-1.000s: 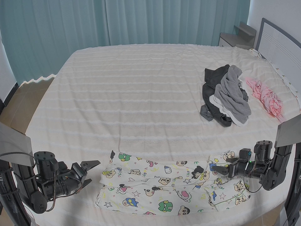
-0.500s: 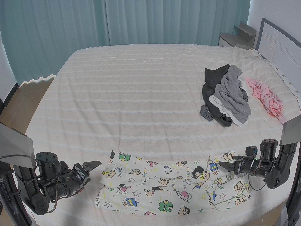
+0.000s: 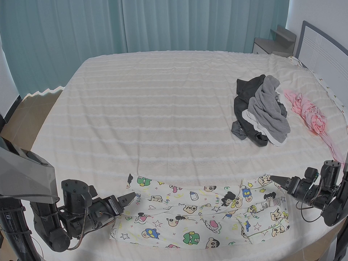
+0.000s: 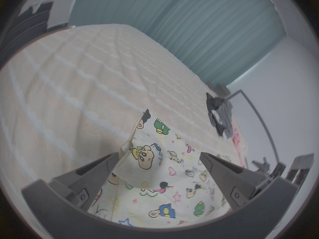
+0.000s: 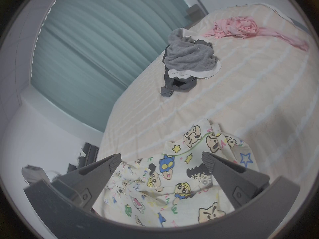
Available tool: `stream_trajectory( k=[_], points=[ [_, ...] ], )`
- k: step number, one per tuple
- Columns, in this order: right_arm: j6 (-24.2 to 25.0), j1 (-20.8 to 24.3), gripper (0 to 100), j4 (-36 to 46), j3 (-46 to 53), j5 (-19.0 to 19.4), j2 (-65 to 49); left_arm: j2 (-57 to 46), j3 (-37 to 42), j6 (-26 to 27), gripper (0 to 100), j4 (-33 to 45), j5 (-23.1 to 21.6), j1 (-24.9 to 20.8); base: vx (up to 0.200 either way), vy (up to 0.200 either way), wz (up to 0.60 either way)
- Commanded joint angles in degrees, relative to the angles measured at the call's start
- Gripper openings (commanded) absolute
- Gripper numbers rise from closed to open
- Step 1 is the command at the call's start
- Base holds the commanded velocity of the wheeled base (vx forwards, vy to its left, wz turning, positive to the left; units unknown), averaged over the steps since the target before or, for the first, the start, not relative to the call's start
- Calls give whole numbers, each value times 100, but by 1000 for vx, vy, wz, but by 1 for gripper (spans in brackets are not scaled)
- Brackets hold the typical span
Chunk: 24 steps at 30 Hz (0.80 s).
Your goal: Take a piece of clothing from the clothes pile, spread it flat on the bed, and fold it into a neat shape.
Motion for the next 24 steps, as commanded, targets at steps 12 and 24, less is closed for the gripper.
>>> stream_trajectory(
  k=[12, 24],
  points=[
    [622, -14, 100, -183, 171, 262, -454, -136, -3474, 1830, 100, 4307, -240, 620, 0, 0, 0],
    [613, 12, 100, -165, 171, 253, -384, 347, -4397, 2568, 100, 5546, -1014, 717, 0, 0, 0]
  ],
)
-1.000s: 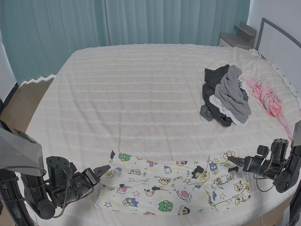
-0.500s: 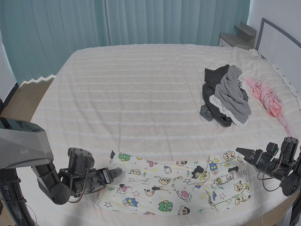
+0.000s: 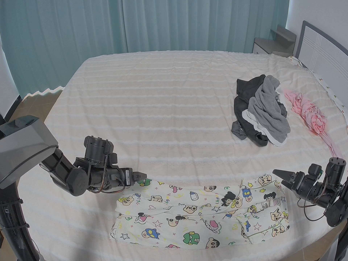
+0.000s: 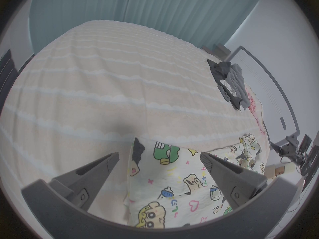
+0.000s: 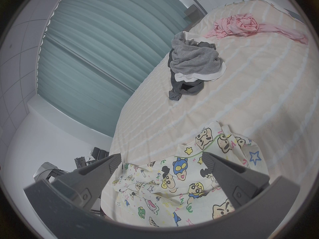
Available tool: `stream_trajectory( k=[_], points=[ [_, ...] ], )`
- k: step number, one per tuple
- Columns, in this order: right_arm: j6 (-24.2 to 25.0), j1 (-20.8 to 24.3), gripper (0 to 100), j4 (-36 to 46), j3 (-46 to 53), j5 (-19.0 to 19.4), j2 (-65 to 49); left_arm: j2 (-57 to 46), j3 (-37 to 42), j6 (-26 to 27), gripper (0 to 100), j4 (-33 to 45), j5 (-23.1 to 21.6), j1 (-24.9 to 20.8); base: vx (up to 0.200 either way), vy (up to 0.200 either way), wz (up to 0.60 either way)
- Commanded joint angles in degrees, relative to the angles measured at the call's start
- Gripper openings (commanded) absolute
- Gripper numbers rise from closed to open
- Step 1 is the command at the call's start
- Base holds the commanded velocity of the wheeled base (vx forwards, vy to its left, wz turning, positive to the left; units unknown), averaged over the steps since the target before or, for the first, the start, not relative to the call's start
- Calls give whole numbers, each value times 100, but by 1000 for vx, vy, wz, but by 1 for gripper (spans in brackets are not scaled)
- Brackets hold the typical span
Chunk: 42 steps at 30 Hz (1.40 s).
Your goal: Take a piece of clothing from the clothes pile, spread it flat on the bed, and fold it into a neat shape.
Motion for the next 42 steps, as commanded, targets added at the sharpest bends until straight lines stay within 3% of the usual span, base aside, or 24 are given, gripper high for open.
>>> stream_trajectory(
  k=[1, 22, 23, 42],
  points=[
    [5, -2, 100, -58, 101, -3, 45, 398, -275, 170, 100, 47, -162, 79, 0, 0, 0],
    [-4, 7, 100, -23, 101, -3, 53, 1110, -645, 187, 100, -173, -189, 88, 0, 0, 0],
    [-4, 7, 100, -23, 101, -3, 53, 1101, -618, 187, 0, -190, -189, 88, 0, 0, 0],
    [-4, 7, 100, -23, 101, -12, 115, 275, -73, 214, 0, -181, -127, 123, 0, 0, 0]
  ],
)
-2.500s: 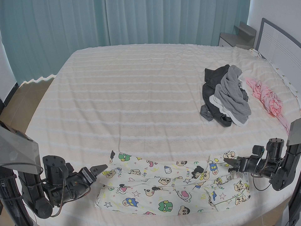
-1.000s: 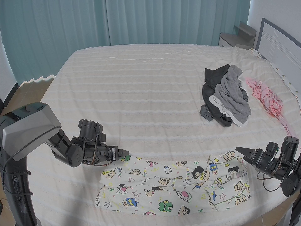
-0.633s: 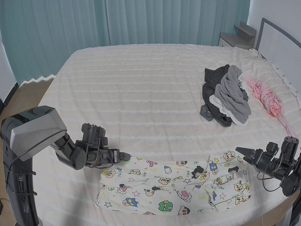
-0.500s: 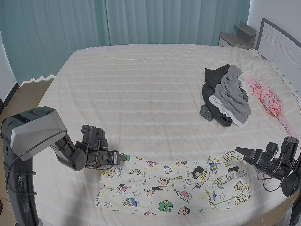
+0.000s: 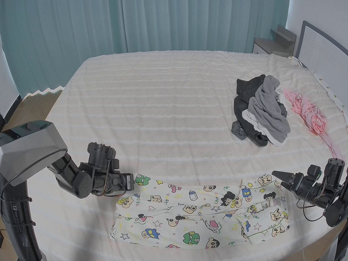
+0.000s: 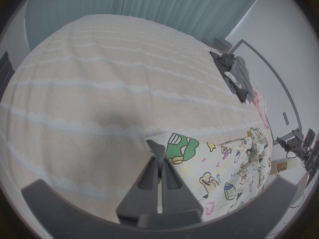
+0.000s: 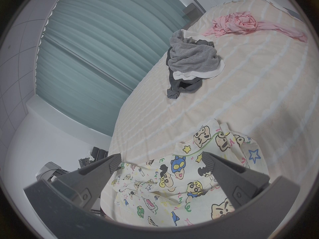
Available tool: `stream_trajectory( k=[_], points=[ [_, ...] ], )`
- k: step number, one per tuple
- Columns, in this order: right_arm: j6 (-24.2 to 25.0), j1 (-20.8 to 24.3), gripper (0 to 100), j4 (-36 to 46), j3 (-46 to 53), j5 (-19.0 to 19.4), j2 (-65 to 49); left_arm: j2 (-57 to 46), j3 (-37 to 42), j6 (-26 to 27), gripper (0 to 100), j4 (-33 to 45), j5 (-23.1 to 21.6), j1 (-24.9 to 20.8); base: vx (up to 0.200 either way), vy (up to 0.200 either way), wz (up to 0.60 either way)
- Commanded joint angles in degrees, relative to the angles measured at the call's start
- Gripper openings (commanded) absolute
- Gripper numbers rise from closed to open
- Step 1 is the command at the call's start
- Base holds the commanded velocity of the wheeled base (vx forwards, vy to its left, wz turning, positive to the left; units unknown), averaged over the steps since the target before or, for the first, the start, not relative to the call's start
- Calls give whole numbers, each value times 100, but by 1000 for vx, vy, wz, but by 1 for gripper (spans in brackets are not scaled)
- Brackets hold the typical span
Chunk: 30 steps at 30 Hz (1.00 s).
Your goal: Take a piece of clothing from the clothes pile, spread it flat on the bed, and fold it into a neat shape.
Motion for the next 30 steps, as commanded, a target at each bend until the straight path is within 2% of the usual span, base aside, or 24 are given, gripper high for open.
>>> stream_trajectory(
  k=[1, 14, 30],
  points=[
    [1, -1, 100, -25, 101, 0, 16, -270, 28, 3, 0, 8, 7, 1, 0, 0, 0],
    [1, -1, 100, -25, 101, 0, 16, -683, -25, 38, 0, 43, 25, 124, 0, 0, 0],
    [1, -1, 100, -25, 101, -8, 25, -631, -245, 117, 0, 43, 25, 186, 0, 0, 0]
  ],
)
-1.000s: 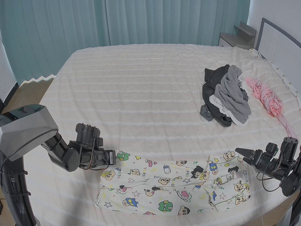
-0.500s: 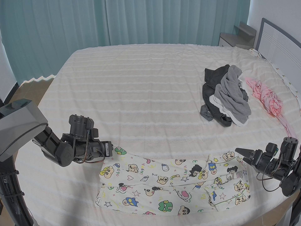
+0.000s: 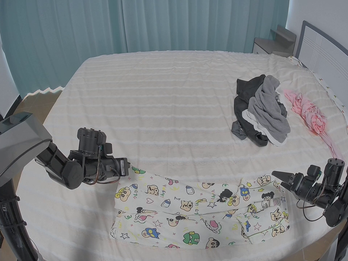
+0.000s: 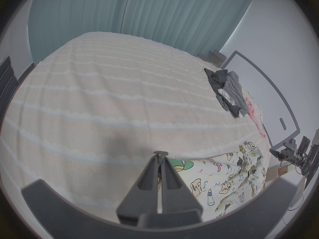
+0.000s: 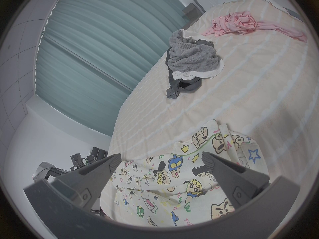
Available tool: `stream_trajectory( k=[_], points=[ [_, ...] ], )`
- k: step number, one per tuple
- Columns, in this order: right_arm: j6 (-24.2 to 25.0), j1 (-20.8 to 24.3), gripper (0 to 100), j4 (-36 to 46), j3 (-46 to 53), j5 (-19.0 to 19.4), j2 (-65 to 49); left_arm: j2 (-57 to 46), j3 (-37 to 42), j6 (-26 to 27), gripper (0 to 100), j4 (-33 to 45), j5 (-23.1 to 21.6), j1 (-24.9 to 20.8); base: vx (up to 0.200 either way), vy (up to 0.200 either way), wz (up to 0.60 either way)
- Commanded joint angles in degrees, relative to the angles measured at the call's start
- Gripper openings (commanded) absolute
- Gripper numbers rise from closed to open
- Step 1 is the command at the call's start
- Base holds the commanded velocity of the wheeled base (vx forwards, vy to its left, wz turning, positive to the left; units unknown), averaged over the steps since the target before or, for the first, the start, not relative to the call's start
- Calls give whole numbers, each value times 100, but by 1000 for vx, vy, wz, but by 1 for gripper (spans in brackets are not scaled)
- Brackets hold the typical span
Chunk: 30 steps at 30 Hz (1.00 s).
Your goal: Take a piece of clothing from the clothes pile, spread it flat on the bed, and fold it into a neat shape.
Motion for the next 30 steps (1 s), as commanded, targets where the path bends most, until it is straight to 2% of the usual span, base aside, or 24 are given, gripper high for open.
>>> stream_trajectory(
  k=[1, 10, 11, 27, 30],
  points=[
    [1, -1, 100, -23, 101, 3, 8, -8, -96, 1, 0, 9, -1, 16, 0, 0, 0],
    [1, -1, 100, -23, 101, 11, 17, 1, 36, 10, 0, 9, -1, -19, 0, 0, 0],
    [1, -1, 100, -23, 101, 11, 17, 10, 45, 10, 100, 17, -1, -19, 0, 0, 0],
    [1, -1, 100, -23, 101, 11, 17, 115, 537, 10, 100, 9, -106, 25, 0, 0, 0],
    [1, -1, 100, -23, 101, 11, 17, 124, 563, -16, 100, 17, -405, 51, 0, 0, 0]
  ],
)
